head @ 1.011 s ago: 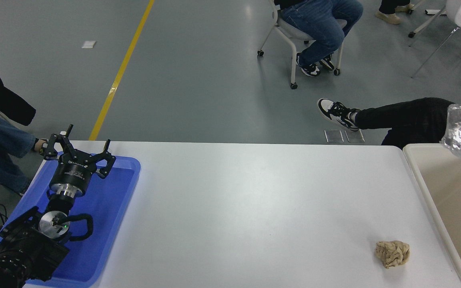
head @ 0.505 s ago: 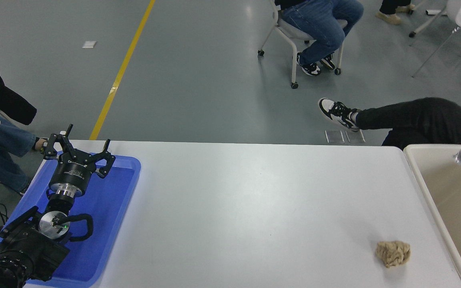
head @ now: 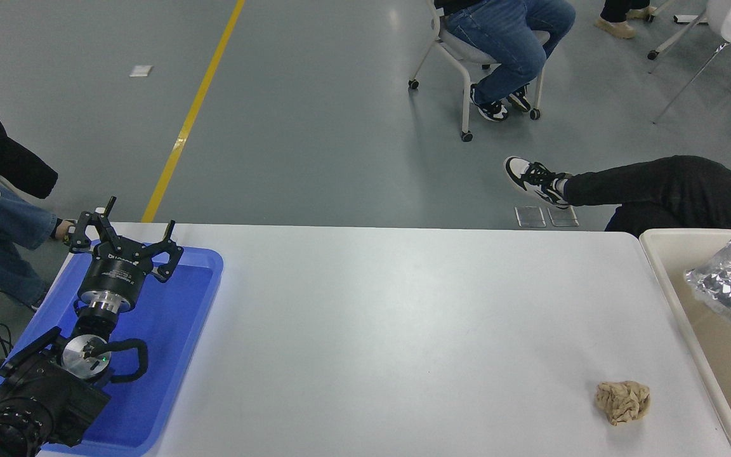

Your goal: Pick up foil plate and place in dustbin

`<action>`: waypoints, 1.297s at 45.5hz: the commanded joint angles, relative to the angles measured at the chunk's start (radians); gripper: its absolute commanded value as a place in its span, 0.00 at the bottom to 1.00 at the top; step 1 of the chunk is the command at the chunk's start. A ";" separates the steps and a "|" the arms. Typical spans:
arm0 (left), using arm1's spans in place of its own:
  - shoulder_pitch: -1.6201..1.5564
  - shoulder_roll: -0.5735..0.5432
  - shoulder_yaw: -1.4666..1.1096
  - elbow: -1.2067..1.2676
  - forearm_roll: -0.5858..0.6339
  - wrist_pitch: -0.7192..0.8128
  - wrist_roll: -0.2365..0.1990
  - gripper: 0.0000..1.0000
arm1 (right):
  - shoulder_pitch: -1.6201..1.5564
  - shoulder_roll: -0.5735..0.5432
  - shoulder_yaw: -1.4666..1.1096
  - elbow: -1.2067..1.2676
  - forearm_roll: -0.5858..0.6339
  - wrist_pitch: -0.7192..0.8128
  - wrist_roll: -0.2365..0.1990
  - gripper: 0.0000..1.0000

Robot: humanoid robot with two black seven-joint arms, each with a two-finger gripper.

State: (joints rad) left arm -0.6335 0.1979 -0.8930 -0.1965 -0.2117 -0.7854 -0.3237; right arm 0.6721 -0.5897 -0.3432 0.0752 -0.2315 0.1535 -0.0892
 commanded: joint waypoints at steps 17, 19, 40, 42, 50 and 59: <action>0.000 0.000 0.000 0.002 0.000 0.000 0.000 1.00 | 0.017 0.013 0.033 -0.011 0.029 -0.014 -0.001 1.00; 0.000 0.000 0.000 0.002 0.000 0.000 0.000 1.00 | 0.033 0.013 0.029 -0.008 0.029 -0.012 -0.001 1.00; -0.002 -0.002 0.000 -0.001 0.000 0.000 0.002 1.00 | 0.441 0.028 -0.154 0.268 -0.137 0.047 -0.004 1.00; -0.002 -0.002 0.000 -0.001 0.000 0.000 0.002 1.00 | 0.493 0.025 -0.166 0.326 -0.152 0.072 -0.013 1.00; -0.002 -0.003 0.000 -0.001 0.000 0.000 0.002 1.00 | 0.702 0.002 -0.213 0.611 -0.190 0.135 -0.073 1.00; -0.002 -0.003 0.000 -0.001 0.000 0.000 0.002 1.00 | 0.958 0.060 -0.417 0.857 -0.216 0.198 -0.070 1.00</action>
State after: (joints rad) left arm -0.6350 0.1955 -0.8927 -0.1971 -0.2116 -0.7854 -0.3222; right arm 1.3370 -0.5746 -0.5743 0.6388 -0.4055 0.2765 -0.1444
